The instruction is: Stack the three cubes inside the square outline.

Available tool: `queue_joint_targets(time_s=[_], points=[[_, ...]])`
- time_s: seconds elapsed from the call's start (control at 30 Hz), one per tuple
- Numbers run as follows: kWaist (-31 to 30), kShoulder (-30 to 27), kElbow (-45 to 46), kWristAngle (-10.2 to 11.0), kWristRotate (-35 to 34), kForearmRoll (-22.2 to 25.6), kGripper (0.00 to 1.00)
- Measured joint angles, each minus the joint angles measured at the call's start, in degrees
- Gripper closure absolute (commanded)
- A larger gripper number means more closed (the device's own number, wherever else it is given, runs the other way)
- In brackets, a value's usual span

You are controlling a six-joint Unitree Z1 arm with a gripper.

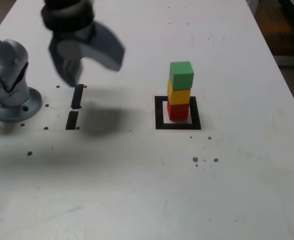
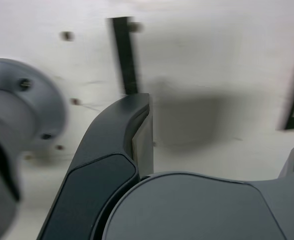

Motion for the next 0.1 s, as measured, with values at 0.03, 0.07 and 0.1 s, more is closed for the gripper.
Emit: queue_joint_targets(time_s=[0.03,0.07,0.1], points=[[0.0,0.39,1.96,-0.07,0.0,-0.1,0.0],[0.0,0.89,4.22,-0.18,-0.01,-0.12,0.0],[0.0,1.36,6.13,-0.29,-0.04,-0.11,0.0]])
